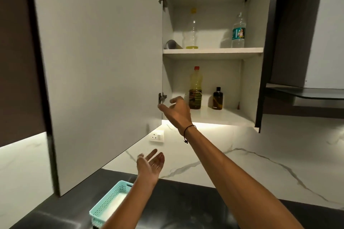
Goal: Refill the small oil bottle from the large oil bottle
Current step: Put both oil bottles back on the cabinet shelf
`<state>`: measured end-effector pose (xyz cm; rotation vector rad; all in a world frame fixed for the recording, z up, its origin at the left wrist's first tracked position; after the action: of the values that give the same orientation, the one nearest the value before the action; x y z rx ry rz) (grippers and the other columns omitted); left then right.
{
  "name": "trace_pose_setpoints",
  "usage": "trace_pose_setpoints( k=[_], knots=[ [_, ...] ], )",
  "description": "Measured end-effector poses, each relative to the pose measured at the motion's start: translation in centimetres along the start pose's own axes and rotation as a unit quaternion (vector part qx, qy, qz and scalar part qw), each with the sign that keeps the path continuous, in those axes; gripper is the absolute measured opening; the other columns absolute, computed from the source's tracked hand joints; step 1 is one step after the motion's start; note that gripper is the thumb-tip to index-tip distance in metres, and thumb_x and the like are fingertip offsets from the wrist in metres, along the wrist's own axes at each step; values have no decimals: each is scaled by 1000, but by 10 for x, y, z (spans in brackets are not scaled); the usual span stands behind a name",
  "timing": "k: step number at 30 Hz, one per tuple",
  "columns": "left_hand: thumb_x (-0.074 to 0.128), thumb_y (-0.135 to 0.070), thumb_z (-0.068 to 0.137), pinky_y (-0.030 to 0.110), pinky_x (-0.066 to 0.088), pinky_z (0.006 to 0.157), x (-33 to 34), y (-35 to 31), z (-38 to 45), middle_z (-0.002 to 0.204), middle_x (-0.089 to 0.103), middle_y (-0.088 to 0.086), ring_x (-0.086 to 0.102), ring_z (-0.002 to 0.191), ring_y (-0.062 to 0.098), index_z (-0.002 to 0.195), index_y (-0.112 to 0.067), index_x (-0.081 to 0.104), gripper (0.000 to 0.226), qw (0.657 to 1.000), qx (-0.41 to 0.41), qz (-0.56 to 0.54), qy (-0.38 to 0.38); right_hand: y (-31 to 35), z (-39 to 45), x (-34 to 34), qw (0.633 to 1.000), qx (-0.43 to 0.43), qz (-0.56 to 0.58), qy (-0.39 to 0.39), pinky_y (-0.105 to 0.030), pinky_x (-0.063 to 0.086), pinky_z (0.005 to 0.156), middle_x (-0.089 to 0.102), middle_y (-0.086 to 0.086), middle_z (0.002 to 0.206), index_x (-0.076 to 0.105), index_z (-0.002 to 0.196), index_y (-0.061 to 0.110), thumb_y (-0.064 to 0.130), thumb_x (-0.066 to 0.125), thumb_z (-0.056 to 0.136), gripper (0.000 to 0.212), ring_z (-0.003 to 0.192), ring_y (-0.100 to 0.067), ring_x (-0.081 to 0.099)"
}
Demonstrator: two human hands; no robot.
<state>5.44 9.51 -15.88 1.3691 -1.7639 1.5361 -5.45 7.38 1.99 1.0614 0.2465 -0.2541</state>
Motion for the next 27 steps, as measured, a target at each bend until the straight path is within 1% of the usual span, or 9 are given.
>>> trace_pose_setpoints(
  k=[6,13,16,19,21,22,24,26,27],
  knots=[
    [32,-74,103,29,64,56,-43,-44,-22,119,67,36,67,89,33,122,9,67,92,996,40,-62,42,71,-53,38,996,-56,54,49,-44,49,105,62,-9,132,53,137,13,62,68,89,70,123,-24,59],
    [41,-56,107,28,66,64,-38,-72,-55,92,75,29,76,66,28,121,11,62,71,990,79,-39,107,124,-111,65,984,-104,92,111,-48,36,120,35,-4,164,29,160,18,82,60,82,105,149,-26,36],
    [38,-48,111,38,60,97,-47,-72,-54,120,74,23,78,101,28,134,2,61,59,986,107,4,127,140,-137,76,979,-146,50,131,-47,30,119,25,-2,168,18,163,22,86,58,78,114,154,-27,25],
    [34,-36,114,50,42,116,-53,-69,-57,145,62,23,62,129,34,150,-1,53,53,978,123,84,147,150,-154,80,981,-146,0,126,-57,29,120,10,0,172,5,165,26,86,63,74,123,158,-32,12],
    [52,-42,107,53,29,126,-54,-65,-59,154,56,20,50,142,39,156,-1,45,64,970,127,136,154,150,-159,78,984,-139,-28,109,-57,29,121,5,-1,173,0,165,25,77,70,76,125,159,-33,9],
    [72,-49,94,51,28,127,-54,-61,-57,155,54,19,48,144,38,155,0,43,84,966,130,153,162,150,-160,74,985,-138,-40,98,-56,30,120,5,-1,173,-1,165,24,72,73,79,123,158,-33,11],
    [83,-49,82,40,46,115,-56,-50,-52,150,54,18,58,130,29,155,0,40,98,949,145,232,160,145,-162,62,985,-141,-54,79,-52,34,117,10,-1,172,1,165,23,59,77,83,117,156,-32,17],
    [45,-27,114,32,60,91,-64,-35,-29,134,64,18,69,107,20,154,-1,48,48,954,143,226,133,138,-165,45,986,-143,-50,67,-48,37,115,15,1,170,5,164,24,51,76,85,110,154,-28,23],
    [25,-15,118,29,63,81,-71,-28,-8,119,72,15,72,99,18,143,-7,65,48,959,149,214,113,135,-168,35,987,-140,-44,62,-47,37,115,18,3,170,7,164,25,49,76,86,107,153,-27,26]
  ],
)
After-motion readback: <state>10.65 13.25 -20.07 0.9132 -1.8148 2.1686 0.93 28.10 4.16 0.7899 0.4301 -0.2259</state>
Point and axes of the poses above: each hand's wrist, its own z-axis towards the middle knuckle, its own x-axis out of the palm, y = z × x, the point moved 1 cm from there along z, towards the middle knuckle
